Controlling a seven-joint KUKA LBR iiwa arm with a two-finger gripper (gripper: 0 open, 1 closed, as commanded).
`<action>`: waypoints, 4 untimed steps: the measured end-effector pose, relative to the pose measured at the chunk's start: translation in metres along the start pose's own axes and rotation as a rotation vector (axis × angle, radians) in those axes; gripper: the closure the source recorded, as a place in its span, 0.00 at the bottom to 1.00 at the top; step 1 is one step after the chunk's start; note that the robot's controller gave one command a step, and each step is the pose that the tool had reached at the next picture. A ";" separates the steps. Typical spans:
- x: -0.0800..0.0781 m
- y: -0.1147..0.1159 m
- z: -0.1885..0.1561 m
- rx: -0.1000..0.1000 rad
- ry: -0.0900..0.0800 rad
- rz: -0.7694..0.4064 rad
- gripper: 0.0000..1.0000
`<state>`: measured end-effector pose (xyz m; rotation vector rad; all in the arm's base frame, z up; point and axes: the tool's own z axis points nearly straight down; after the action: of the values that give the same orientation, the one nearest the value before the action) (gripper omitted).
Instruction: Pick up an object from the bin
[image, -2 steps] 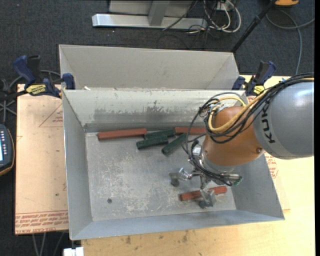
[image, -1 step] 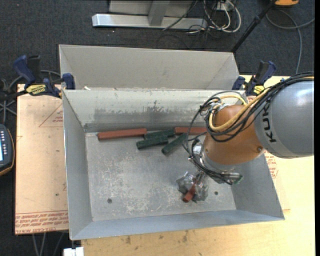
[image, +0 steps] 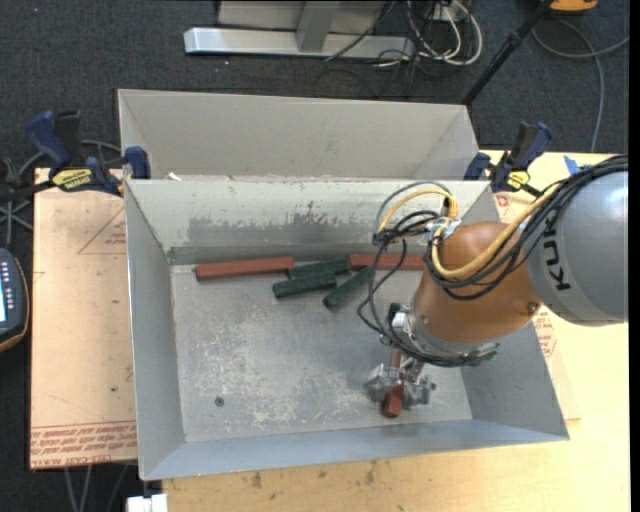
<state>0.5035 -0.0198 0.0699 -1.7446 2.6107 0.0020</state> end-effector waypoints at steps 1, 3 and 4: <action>-0.004 0.012 -0.146 0.008 -0.002 -0.057 1.00; 0.036 -0.048 -0.102 -0.001 0.001 0.241 1.00; 0.035 -0.048 -0.102 0.000 -0.001 0.241 0.00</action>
Offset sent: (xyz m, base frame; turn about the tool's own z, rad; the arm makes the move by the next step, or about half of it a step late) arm -0.0117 0.0075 0.1421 -0.0605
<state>0.5348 -0.0706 0.1718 -1.4177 2.8013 0.0028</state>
